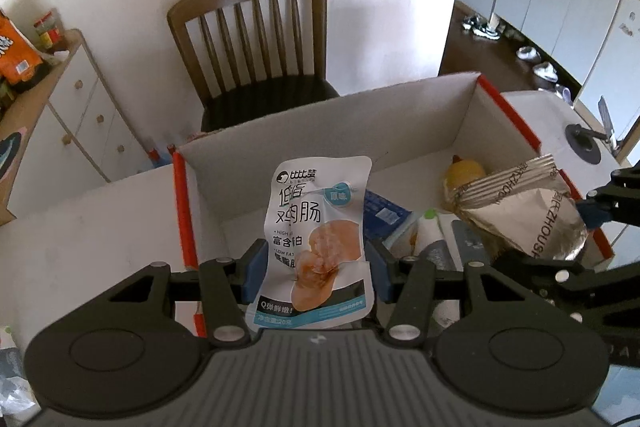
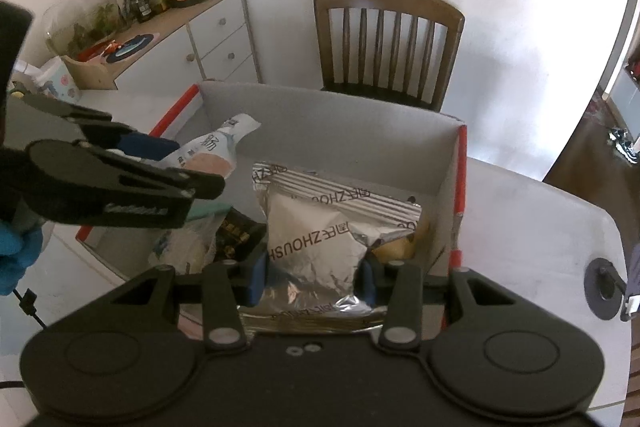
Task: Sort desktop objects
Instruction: 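Carry the sausage packet and foil bag over the red box, then lower both packets into the red box and open both grippers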
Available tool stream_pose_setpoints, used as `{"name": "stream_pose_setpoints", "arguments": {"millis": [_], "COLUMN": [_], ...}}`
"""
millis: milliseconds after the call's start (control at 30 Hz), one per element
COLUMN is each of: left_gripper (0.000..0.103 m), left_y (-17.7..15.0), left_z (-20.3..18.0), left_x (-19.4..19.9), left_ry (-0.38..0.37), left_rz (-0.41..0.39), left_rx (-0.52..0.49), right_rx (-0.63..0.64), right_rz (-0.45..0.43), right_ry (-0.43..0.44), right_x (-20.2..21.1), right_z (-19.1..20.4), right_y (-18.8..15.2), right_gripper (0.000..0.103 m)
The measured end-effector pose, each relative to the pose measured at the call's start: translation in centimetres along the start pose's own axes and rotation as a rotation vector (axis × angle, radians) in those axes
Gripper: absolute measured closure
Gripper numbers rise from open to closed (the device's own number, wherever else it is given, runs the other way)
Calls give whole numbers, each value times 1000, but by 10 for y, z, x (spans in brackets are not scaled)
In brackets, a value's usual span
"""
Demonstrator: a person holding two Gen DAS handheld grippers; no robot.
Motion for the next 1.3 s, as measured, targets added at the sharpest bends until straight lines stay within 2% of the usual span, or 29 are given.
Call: {"name": "stream_pose_setpoints", "arguments": {"millis": [333,767,967,1100,1300], "left_gripper": [51,48,48,48,48], "left_y": [1,-4,-4,-3,-3], "left_z": [-6,-5,-5,-5,-6], "left_x": [-32,-54,-52,-45,-29], "left_ry": [3,21,25,21,14], "left_rz": [56,96,93,73,52], "left_rx": [-38,-23,-15,-6,-2], "right_rx": [-21,-56,-62,-63,-66], "right_rz": [25,55,71,64,44], "right_ry": [18,32,41,43,41], "right_x": [-14,-30,-34,-33,-20], "right_z": [-3,-6,-7,-6,-6], "right_y": [-3,-8,-6,-6,-4], "right_gripper": [59,58,55,48,46]}}
Point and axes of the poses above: each gripper's, at about its wrist camera, not at the fingertips, and x roughly against the way its jaws point, z to its left, y to its top, the point moved 1 cm from there along -x, roughly the way its jaws point, and after that the axes turned 2 degrees about x, right-handed, at the moved point
